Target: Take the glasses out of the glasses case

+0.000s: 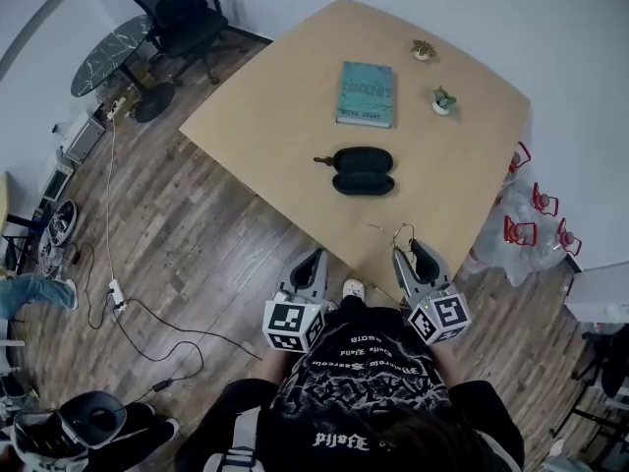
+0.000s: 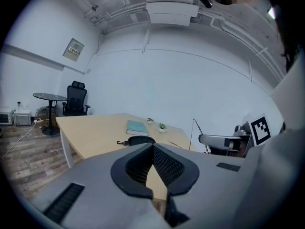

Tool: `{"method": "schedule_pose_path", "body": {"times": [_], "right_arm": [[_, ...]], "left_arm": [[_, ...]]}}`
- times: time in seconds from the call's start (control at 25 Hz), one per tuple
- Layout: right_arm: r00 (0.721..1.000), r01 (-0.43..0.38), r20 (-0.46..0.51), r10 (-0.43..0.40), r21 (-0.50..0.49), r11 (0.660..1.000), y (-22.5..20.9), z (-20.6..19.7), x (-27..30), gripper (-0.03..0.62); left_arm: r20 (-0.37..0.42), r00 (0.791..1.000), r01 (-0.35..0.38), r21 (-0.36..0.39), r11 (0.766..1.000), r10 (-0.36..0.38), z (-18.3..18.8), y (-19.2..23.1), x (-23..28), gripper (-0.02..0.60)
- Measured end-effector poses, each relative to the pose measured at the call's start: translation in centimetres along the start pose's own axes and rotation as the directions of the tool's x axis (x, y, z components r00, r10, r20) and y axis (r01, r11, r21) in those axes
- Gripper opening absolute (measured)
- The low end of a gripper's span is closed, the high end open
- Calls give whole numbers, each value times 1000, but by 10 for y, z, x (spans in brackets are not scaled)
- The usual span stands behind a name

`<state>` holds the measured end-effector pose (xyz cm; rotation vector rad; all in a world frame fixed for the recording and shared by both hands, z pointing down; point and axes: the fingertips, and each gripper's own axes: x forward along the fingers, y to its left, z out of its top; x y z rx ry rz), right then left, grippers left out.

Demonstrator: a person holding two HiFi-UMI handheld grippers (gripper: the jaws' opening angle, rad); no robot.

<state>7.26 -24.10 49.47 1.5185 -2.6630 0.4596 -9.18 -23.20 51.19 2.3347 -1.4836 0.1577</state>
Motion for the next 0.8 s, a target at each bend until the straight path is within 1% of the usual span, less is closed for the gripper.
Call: {"method": "schedule_pose_path", "body": {"times": [0.24, 0.48, 0.8], "right_arm": [[1000, -14, 0, 14, 7, 1000, 10, -1, 6, 149], [1000, 3, -5, -3, 9, 1000, 10, -2, 8, 140], [1000, 13, -4, -13, -1, 1000, 9, -2, 12, 132]], "left_arm": [[-8, 1000, 3, 3, 1000, -3, -1, 4, -4, 5], [-15, 1000, 25, 10, 1000, -25, -1, 4, -1, 4], [-15, 1000, 19, 1, 1000, -19, -1, 11, 1, 4]]}}
